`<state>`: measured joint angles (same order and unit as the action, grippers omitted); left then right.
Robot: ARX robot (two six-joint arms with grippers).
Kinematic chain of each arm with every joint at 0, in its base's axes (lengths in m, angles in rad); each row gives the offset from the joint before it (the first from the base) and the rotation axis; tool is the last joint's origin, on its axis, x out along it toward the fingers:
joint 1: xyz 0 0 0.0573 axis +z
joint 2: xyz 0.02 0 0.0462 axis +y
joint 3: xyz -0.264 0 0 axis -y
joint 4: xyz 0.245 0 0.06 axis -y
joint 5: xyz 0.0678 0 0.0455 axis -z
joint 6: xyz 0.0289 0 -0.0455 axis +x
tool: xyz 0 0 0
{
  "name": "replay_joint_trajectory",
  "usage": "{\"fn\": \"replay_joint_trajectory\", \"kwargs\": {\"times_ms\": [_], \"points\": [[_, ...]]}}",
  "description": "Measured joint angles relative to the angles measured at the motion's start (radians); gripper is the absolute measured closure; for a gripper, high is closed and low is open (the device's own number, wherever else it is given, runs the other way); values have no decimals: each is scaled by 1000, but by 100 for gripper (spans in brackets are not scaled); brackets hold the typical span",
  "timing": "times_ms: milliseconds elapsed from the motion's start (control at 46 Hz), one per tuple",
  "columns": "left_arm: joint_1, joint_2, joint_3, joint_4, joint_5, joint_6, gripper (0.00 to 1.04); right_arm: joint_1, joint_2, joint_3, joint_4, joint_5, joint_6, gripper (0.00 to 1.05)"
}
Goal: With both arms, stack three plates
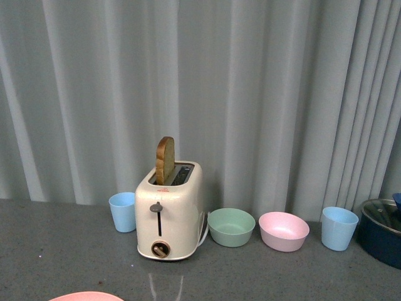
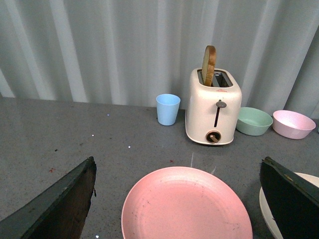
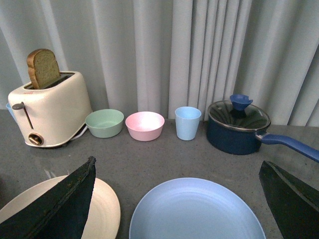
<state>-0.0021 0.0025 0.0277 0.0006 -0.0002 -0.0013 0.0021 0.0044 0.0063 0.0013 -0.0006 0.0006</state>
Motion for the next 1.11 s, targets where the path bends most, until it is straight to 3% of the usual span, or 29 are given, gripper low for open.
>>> {"fn": "replay_joint_trajectory", "kwargs": {"times_ms": [979,1001,1066,1110], "points": [[0,0,0,0,0,0,7,0,0,0,0,0,0,7],[8,11,5,-15,26,1,7,0,0,0,0,0,0,7],[64,206,113,-256,265,21,7,0,0,0,0,0,0,7],[64,315,146,-260,316,25,7,-1,0,0,0,-3,0,7]]}}
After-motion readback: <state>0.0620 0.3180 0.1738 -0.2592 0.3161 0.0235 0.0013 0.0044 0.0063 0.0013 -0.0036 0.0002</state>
